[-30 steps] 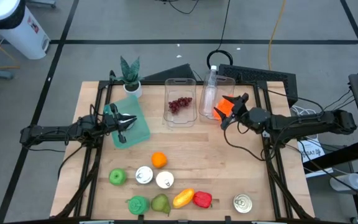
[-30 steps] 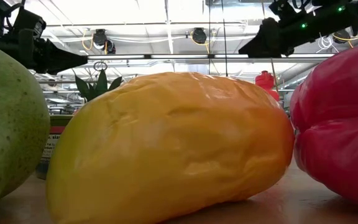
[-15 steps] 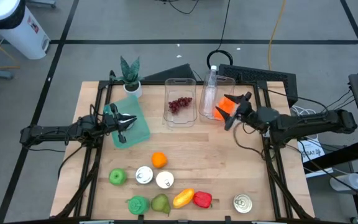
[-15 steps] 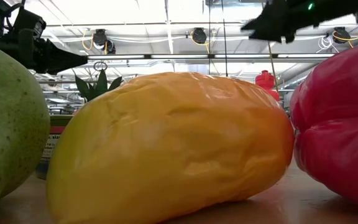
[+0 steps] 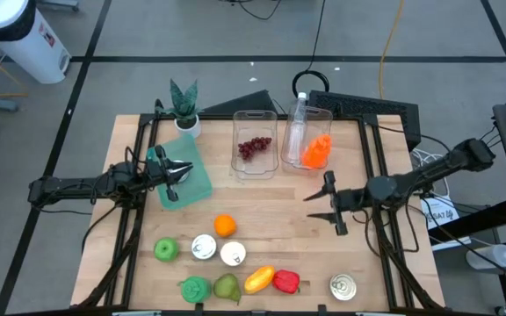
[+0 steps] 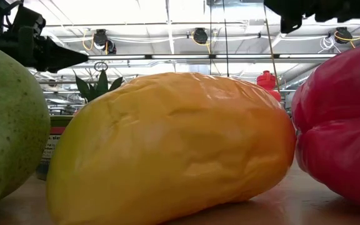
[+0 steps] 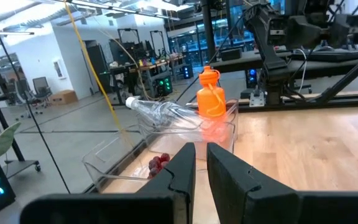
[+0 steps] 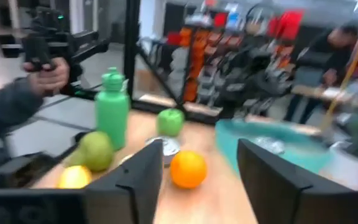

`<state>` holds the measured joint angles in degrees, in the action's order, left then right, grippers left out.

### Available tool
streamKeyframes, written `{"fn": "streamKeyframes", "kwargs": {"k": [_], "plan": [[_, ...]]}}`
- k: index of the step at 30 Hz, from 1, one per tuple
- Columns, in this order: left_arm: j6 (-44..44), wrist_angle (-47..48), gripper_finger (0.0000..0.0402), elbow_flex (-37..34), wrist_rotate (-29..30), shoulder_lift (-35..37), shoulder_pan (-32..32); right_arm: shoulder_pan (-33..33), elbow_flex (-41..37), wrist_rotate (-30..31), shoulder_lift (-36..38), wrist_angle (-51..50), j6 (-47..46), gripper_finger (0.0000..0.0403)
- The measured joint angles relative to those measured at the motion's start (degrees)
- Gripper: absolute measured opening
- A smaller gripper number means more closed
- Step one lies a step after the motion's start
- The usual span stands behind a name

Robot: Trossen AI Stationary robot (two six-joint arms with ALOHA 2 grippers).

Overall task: Pick & Place Food Item
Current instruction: Put the orange into the left transparent bin

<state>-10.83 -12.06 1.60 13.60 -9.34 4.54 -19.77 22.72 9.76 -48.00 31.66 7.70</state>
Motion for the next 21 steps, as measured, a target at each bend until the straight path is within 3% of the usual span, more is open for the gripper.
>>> {"fn": "streamKeyframes", "kwargs": {"k": [4, 8, 11, 15, 21], "plan": [[-0.7, -0.3, 0.0051, 0.0, -0.1, 0.0, 0.0, -0.2, -3.3, 3.2, -1.8, 10.0, 2.2, 0.0141], [-0.5, -2.4, 0.0051, 0.3, -1.4, 0.0, -0.2, -0.2, -3.8, 3.7, -1.8, 9.6, 2.3, 0.0108], [2.5, 1.1, 0.0051, 3.1, -2.4, -1.1, -1.4, -0.2, -3.8, 3.7, -1.8, 9.4, 2.7, 0.009], [4.6, 12.6, 0.0051, 12.9, -5.4, -7.3, -5.9, -0.2, -3.8, 3.7, -1.8, 9.2, 4.6, 0.0074], [11.8, 31.7, 0.0051, 33.7, 3.5, -27.6, -13.1, 0.3, -3.8, 3.7, -1.8, 9.9, 5.8, 0.0058]]}}
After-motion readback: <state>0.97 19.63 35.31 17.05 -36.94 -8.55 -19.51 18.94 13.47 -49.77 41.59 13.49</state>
